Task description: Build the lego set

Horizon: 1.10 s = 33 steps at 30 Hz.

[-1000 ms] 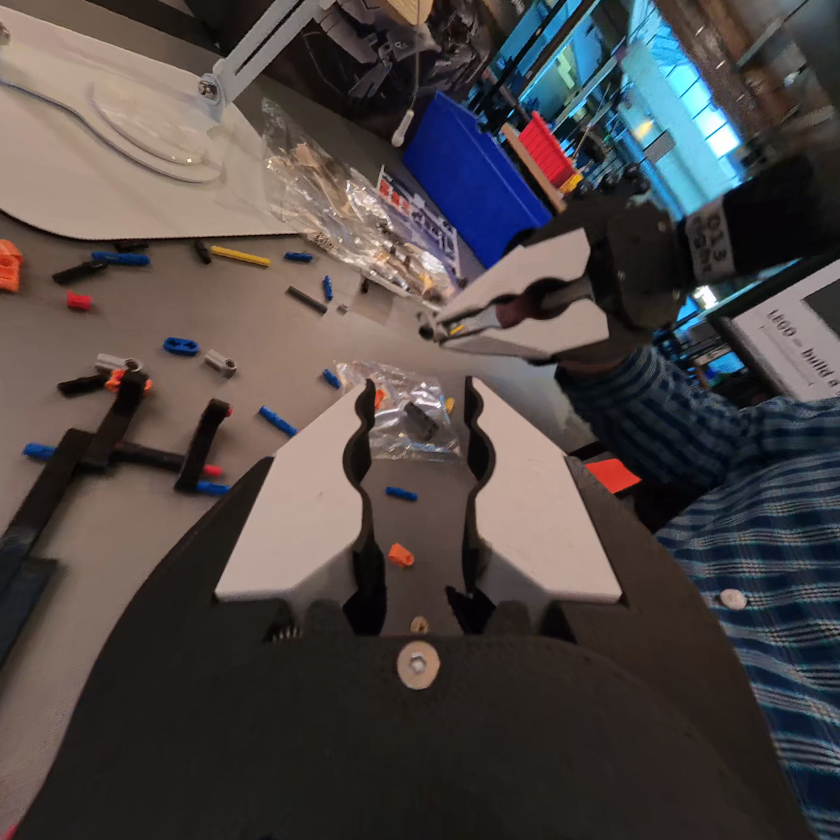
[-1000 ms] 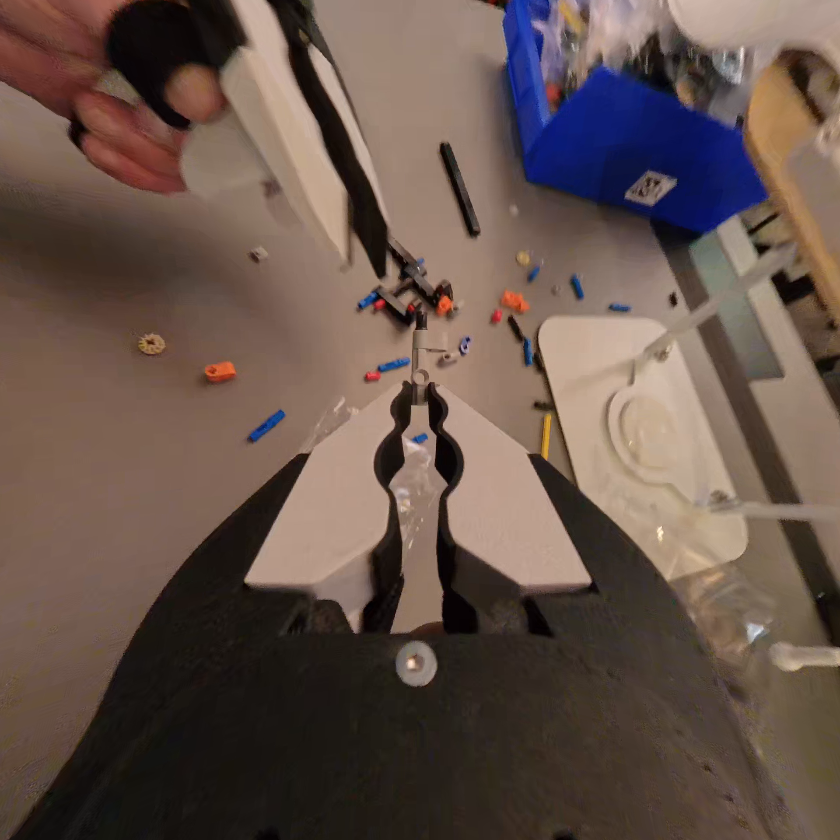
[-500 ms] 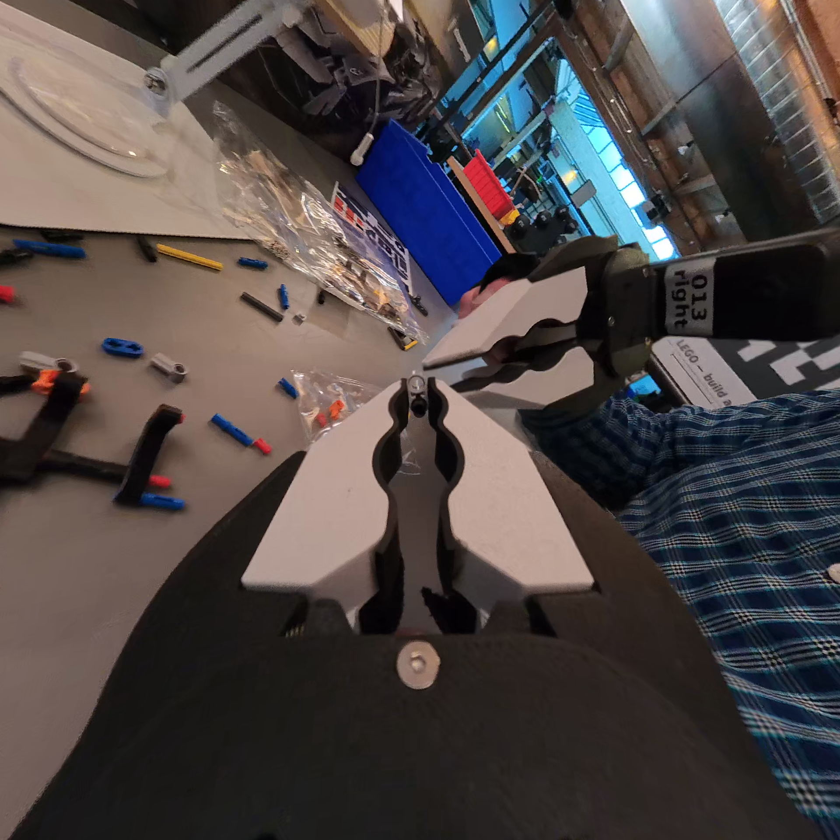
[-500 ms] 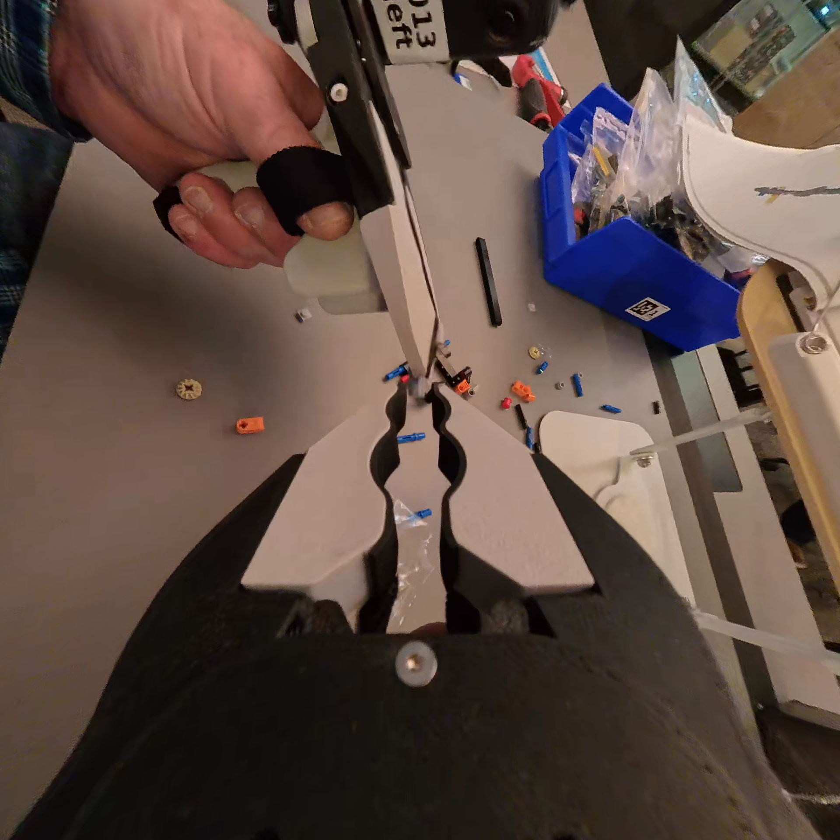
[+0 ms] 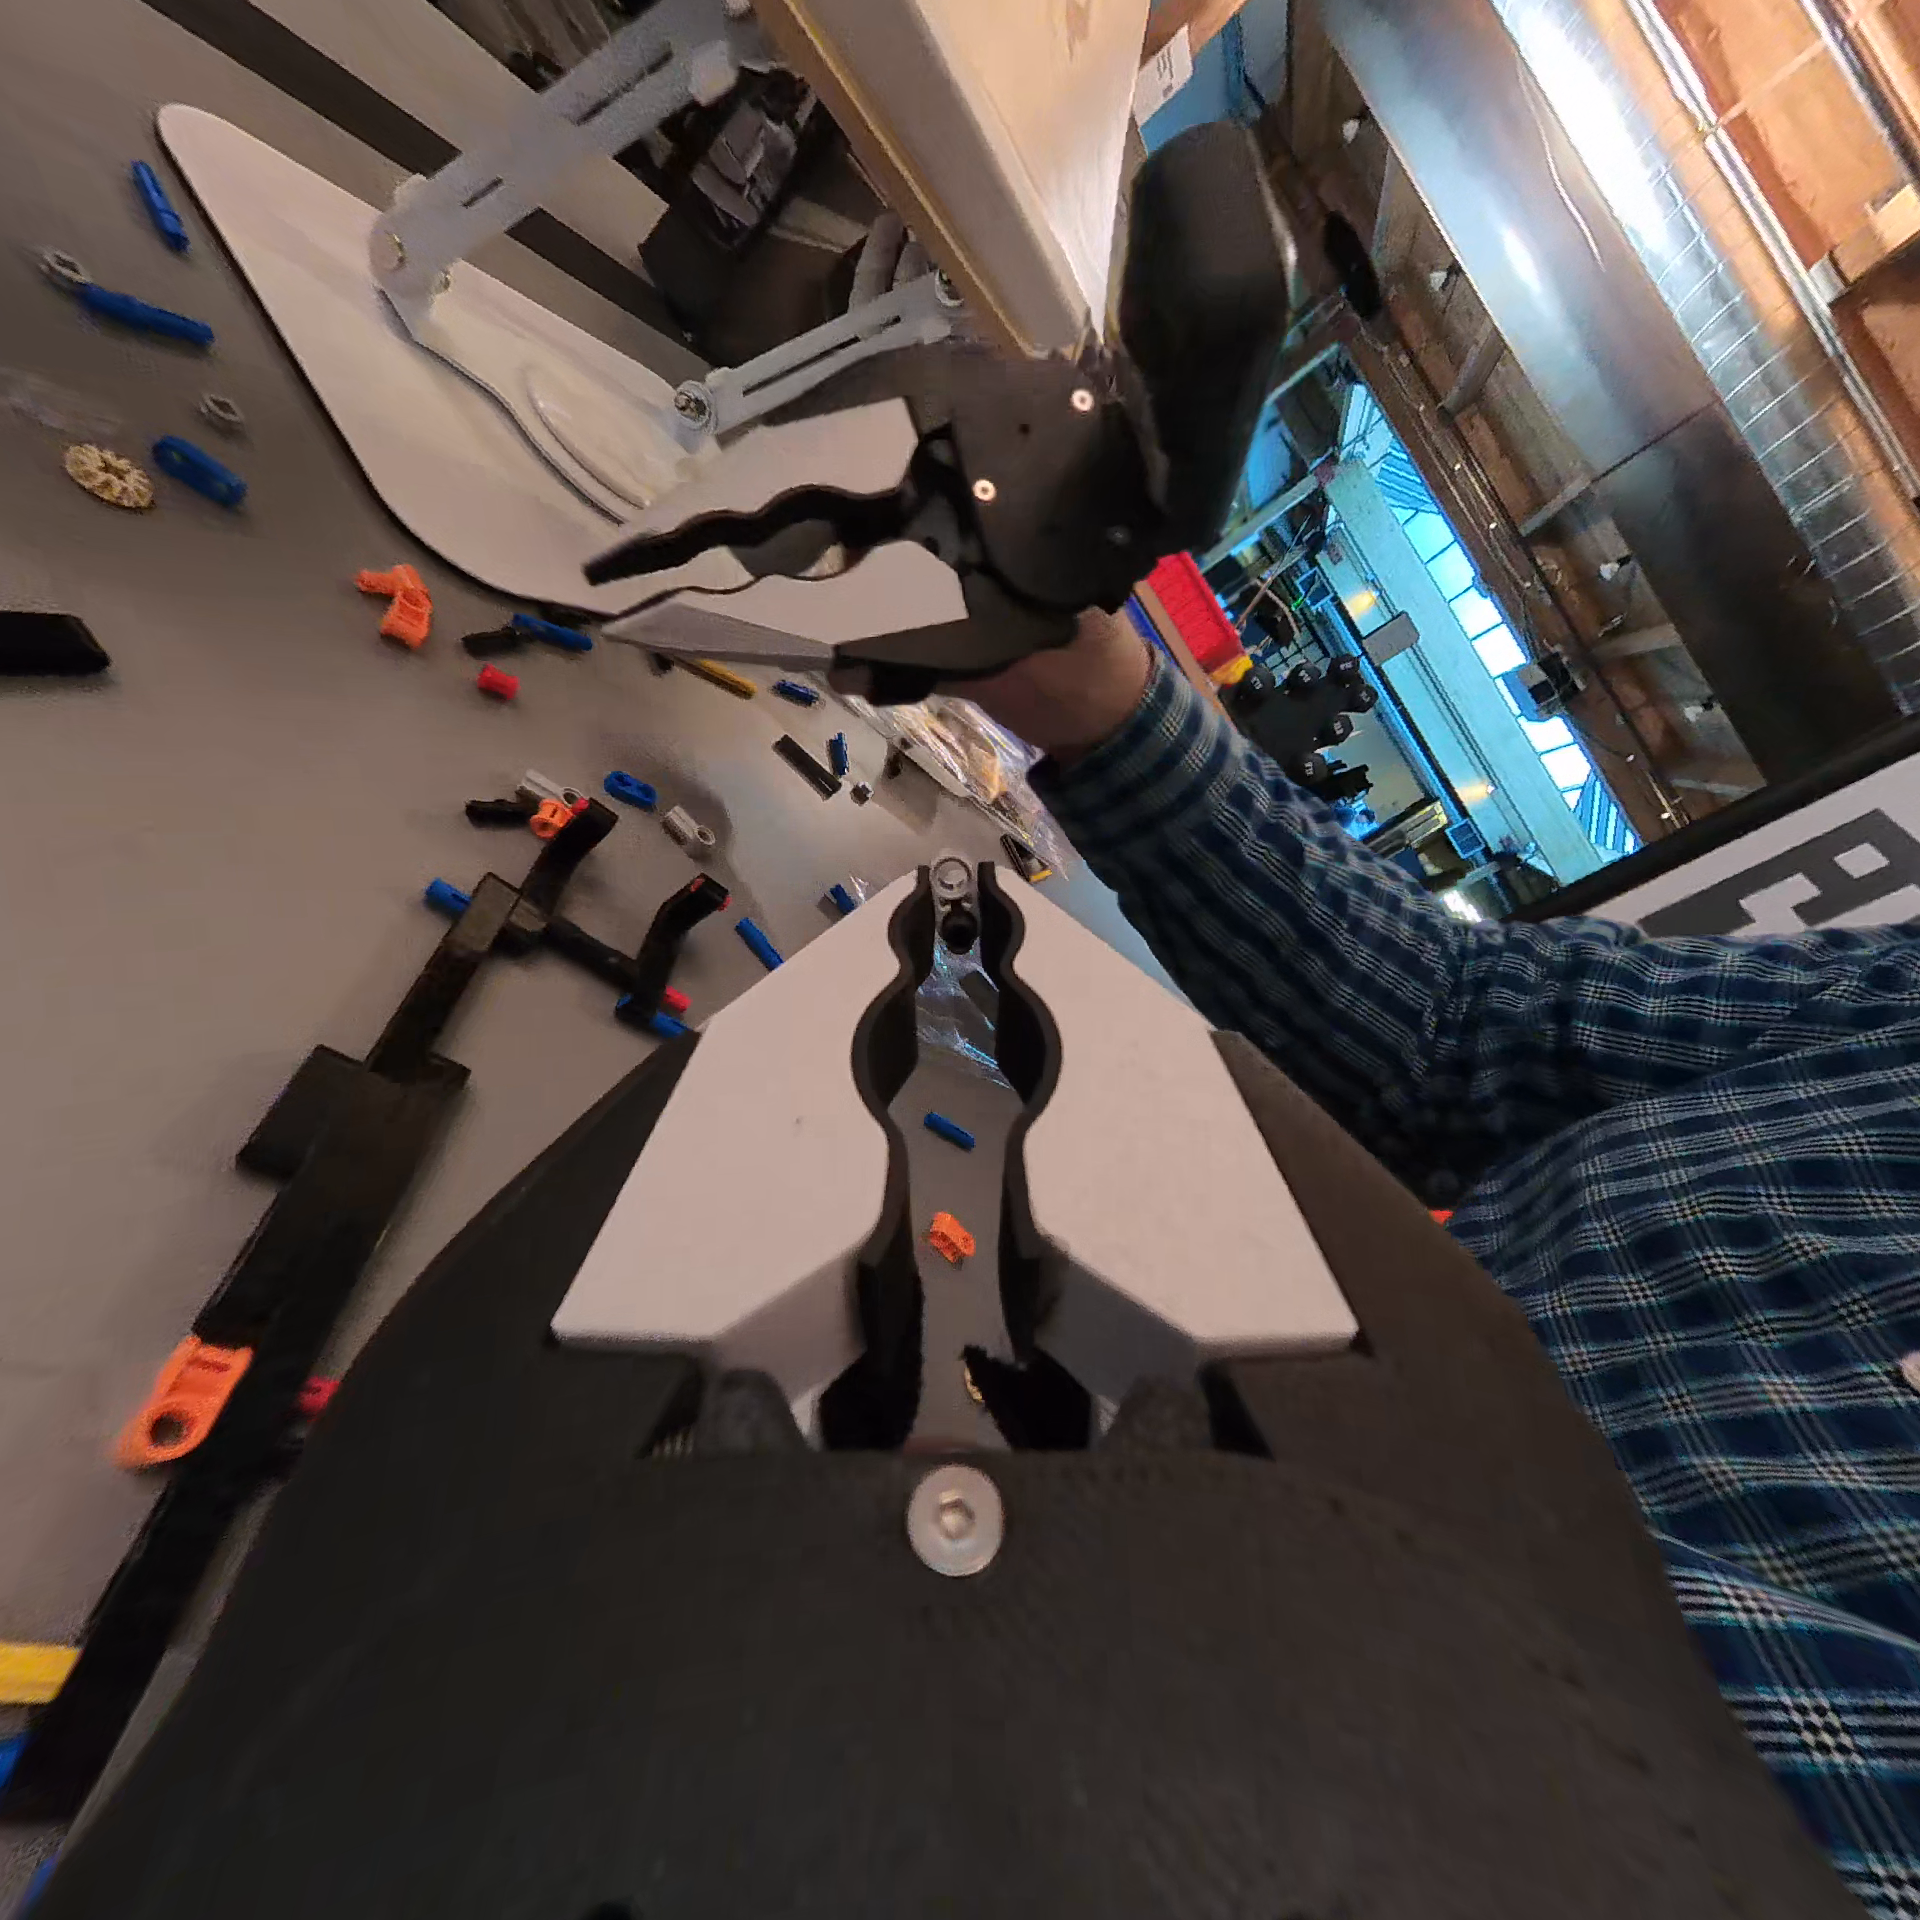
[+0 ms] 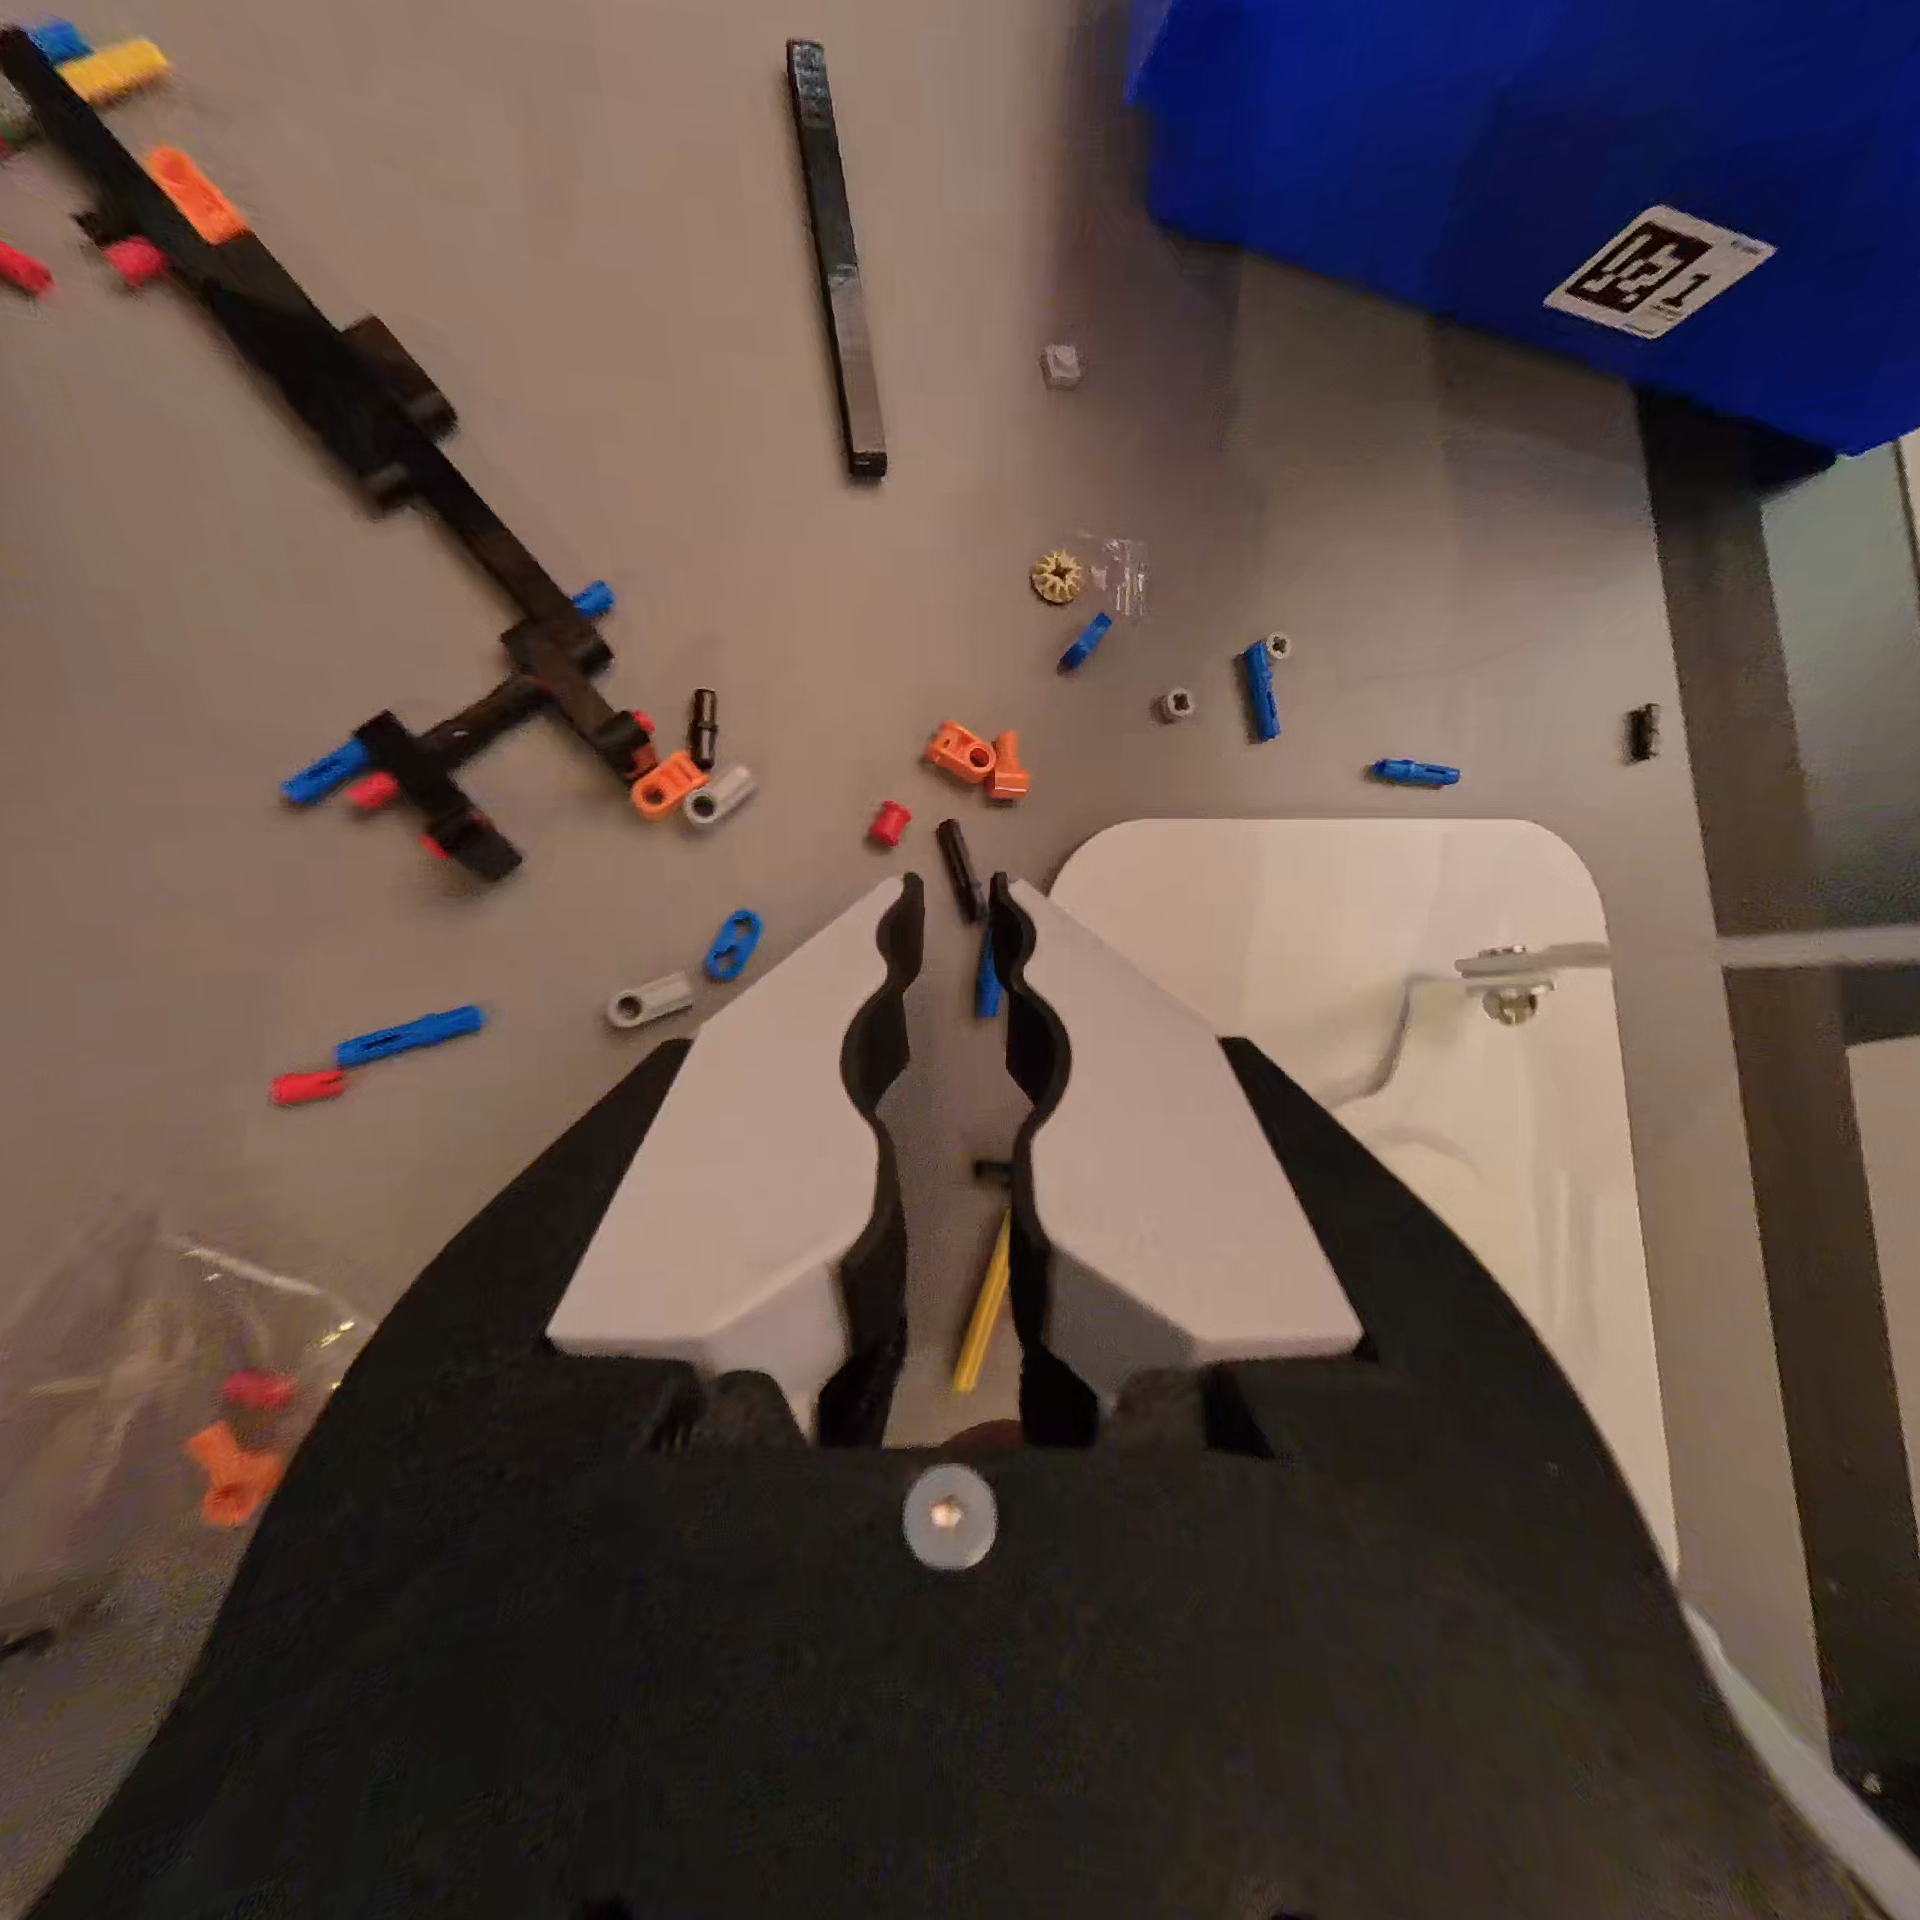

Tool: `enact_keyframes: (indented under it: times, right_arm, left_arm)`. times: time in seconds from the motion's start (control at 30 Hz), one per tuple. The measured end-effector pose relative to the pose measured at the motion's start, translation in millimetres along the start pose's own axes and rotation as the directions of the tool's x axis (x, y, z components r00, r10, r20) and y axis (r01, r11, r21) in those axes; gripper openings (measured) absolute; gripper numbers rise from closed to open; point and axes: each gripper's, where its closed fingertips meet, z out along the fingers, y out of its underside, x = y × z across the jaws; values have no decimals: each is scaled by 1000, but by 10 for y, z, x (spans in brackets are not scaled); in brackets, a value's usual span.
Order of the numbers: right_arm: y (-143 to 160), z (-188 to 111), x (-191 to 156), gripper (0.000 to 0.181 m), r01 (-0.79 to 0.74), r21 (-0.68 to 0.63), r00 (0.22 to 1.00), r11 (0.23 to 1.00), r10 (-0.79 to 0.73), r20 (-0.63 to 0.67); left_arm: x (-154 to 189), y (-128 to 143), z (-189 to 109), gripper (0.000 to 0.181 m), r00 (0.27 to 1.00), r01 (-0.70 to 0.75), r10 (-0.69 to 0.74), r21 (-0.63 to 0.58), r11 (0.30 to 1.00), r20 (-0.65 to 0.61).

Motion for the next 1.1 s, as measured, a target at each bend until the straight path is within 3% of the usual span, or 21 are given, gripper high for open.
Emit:
enact_keyframes:
  times: [0.23,0.5,0.7,0.8,1.1]
  right_arm:
    - [154,255,18,10,-4,-108,994,994,15,104]
    - [159,224,-60,1,-45,-80,988,996,57,147]
    - [-216,-285,-283,1,-101,95,985,990,86,151]
    - [-497,-614,-546,1,-45,207,989,977,15,146]
    - [-770,-918,-872,1,141,247,990,959,-144,-8]
  left_arm:
    - [-114,-64,-50,5,998,58,-57,27,998,-29]
    - [-105,-157,-50,5,988,120,-111,80,990,-103]
    - [-26,-207,-30,5,980,140,-121,118,983,-160]
    - [56,-231,-11,5,979,106,-83,121,987,-184]
    - [260,-203,52,5,965,87,-56,112,990,-255]
